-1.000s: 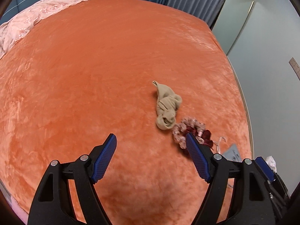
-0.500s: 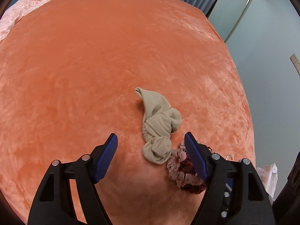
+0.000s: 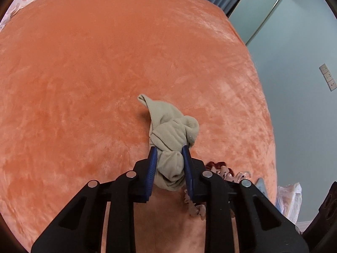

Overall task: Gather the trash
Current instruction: 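Grasp the beige sock with the left tool while the right tool grasps the pink scrunchie, then carry the beige sock and pink scrunchie over the wastebasket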

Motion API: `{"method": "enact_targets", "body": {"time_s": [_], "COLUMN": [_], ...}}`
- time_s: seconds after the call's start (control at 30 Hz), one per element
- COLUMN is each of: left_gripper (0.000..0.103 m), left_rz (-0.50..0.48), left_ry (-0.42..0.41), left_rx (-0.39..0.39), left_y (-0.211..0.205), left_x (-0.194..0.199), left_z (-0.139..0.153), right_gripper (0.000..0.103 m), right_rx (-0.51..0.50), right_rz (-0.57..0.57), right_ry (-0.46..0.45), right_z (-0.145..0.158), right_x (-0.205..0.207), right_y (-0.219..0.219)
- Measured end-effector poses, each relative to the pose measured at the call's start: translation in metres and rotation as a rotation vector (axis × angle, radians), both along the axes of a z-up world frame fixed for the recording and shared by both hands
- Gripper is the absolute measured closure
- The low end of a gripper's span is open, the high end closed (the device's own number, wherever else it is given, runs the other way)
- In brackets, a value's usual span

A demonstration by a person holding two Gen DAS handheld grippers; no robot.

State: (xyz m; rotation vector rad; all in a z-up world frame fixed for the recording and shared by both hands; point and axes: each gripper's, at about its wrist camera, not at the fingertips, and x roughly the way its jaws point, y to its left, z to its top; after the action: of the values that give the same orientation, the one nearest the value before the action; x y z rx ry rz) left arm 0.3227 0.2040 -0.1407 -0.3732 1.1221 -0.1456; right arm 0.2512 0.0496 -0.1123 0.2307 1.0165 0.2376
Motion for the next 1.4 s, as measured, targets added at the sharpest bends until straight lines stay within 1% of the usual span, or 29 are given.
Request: {"method": "enact_targets", "body": {"time_s": [0.03,0.1,0.2,0.27,0.33,0.5,0.6,0.73,0.9,1.03,1.4], "left_gripper": [0.083,0.094,0.095,0.097,0.098,0.098,0.098,0.098,0.098,0.098,0.098], "left_rz": [-0.002,-0.013,-0.044,-0.066,-0.085,-0.126,-0.160,-0.229,-0.307,-0.371,-0.533], "left_ry": [-0.014,-0.040,-0.080,-0.111,-0.139,-0.191,-0.224,-0.263,-0.299,-0.320,-0.342], "left_rx": [-0.002,0.000,-0.007,0.008,0.003,-0.018,-0.024,-0.027,-0.027,-0.028,-0.020], "left_y": [-0.002,-0.008,-0.025,-0.037,-0.049,-0.076,-0.098,-0.137,-0.183,-0.221,-0.315], "left_x": [-0.004,-0.012,-0.029,-0.039,-0.051,-0.081,-0.100,-0.122,-0.144,-0.160,-0.200], "left_z": [0.008,0.025,0.056,0.072,0.088,0.121,0.140,0.164,0.185,0.198,0.212], "right_gripper": [0.097,0.097,0.097,0.097,0.097,0.097,0.097,0.097,0.097,0.097,0.097], "right_rx": [0.004,0.006,0.014,0.020,0.010,0.014,0.016,0.009,0.013,0.019,0.026], "right_rz": [-0.005,-0.018,-0.042,-0.059,-0.079,-0.147,-0.194,-0.253,-0.333,-0.398,-0.544], "right_ry": [-0.014,-0.049,-0.100,-0.128,-0.157,-0.219,-0.251,-0.291,-0.327,-0.345,-0.362], "right_z": [0.008,0.026,0.053,0.068,0.084,0.117,0.133,0.153,0.171,0.178,0.180], "right_x": [-0.004,-0.014,-0.031,-0.041,-0.056,-0.090,-0.111,-0.134,-0.163,-0.185,-0.235], "right_y": [-0.003,-0.010,-0.026,-0.038,-0.052,-0.091,-0.117,-0.151,-0.198,-0.230,-0.301]}}
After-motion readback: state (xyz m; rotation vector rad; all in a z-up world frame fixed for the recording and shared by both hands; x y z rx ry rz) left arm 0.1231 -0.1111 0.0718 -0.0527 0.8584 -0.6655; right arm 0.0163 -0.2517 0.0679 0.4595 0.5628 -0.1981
